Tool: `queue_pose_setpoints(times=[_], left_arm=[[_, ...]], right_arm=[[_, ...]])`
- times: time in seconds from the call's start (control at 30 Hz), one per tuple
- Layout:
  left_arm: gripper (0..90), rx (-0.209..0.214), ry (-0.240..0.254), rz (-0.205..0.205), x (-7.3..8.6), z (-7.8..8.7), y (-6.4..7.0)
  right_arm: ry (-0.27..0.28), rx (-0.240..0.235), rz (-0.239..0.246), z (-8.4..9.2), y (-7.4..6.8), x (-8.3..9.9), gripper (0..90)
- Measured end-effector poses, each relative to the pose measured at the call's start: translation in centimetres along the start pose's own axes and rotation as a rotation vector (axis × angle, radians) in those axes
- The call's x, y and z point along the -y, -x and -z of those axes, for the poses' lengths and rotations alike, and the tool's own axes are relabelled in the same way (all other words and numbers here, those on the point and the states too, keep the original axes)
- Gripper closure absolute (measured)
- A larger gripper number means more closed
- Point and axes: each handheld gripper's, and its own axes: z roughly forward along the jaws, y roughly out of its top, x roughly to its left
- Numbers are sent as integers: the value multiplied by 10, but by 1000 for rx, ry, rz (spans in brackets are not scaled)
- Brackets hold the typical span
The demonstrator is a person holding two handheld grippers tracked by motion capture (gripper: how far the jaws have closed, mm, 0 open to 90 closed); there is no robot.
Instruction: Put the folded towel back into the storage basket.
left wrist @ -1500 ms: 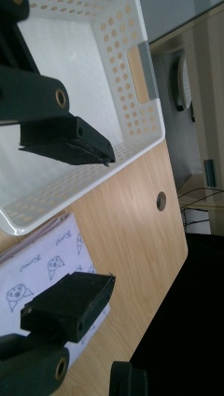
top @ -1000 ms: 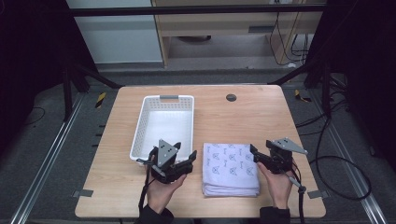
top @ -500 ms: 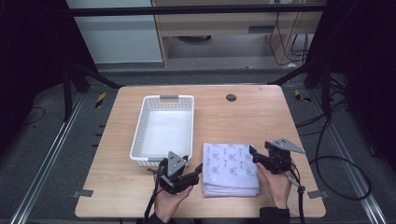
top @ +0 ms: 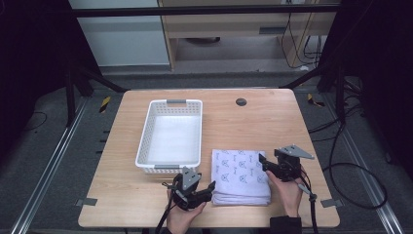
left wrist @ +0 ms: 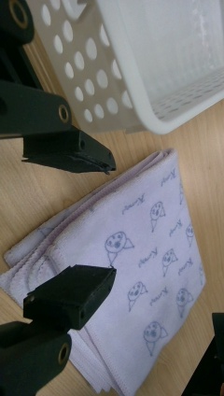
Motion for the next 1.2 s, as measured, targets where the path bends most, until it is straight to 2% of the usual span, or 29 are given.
queue_pose_setpoints(times=[0.3, 0.57, 0.7, 1.0, 1.03, 1.2], left_arm=[[407, -26, -50, 5, 4, -17, 3], [386, -19, -68, 33, 6, -33, -1], [372, -22, -89, 38, 7, -40, -2], [352, -20, -98, 32, 11, -48, 1], [352, -16, -96, 36, 12, -49, 1], [334, 5, -111, 62, 13, -52, -2]], right_arm=[[-35, -8, -2, -9, 2, 4, 371], [-68, -7, -9, -18, 4, 10, 398], [-101, 6, 11, -26, 5, 14, 414], [-127, -5, 6, -32, 5, 19, 443], [-128, -1, 16, -32, 6, 20, 445], [-140, -2, 7, -35, 5, 21, 458]])
